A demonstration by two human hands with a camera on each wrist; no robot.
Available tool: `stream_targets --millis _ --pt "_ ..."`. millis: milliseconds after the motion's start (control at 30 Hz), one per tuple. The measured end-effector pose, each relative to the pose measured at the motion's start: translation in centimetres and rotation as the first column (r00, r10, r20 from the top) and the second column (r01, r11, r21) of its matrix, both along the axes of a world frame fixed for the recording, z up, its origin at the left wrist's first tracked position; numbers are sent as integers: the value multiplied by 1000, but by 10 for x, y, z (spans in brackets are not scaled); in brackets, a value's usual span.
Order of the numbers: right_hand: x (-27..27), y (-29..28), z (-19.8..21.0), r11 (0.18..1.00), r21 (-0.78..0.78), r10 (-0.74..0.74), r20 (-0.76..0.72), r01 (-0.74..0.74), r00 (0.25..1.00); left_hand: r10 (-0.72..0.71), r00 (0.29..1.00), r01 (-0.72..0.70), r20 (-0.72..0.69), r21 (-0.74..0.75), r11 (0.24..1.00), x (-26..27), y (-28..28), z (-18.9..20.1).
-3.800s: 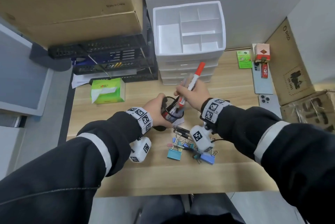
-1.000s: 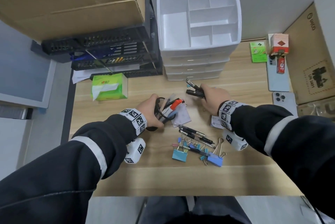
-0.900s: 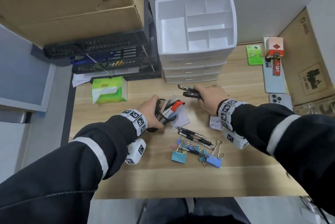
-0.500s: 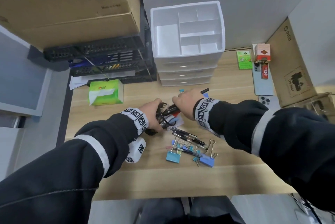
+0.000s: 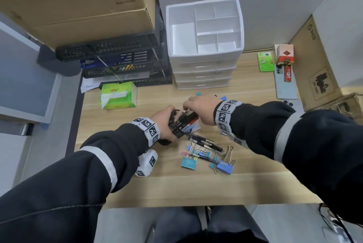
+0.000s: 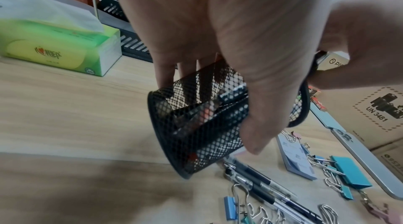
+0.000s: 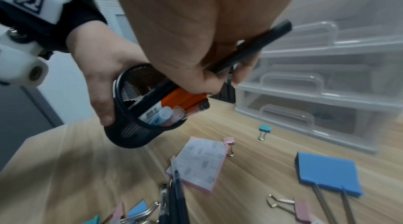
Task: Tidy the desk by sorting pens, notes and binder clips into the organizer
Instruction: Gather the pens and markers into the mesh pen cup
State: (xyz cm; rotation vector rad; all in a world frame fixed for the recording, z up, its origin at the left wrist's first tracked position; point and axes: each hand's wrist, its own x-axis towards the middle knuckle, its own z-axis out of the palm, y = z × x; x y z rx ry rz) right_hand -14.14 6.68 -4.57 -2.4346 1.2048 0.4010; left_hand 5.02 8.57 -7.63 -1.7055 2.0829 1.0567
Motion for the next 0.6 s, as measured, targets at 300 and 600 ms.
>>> stream_targets --millis 300,600 --pt "0 5 -3 993 -29 114 54 -112 992 -27 1000 27 3 16 1000 -8 6 1" --pt "2 10 -3 1000 12 -5 191 3 982 6 998 -6 -66 -13 1000 -17 7 2"
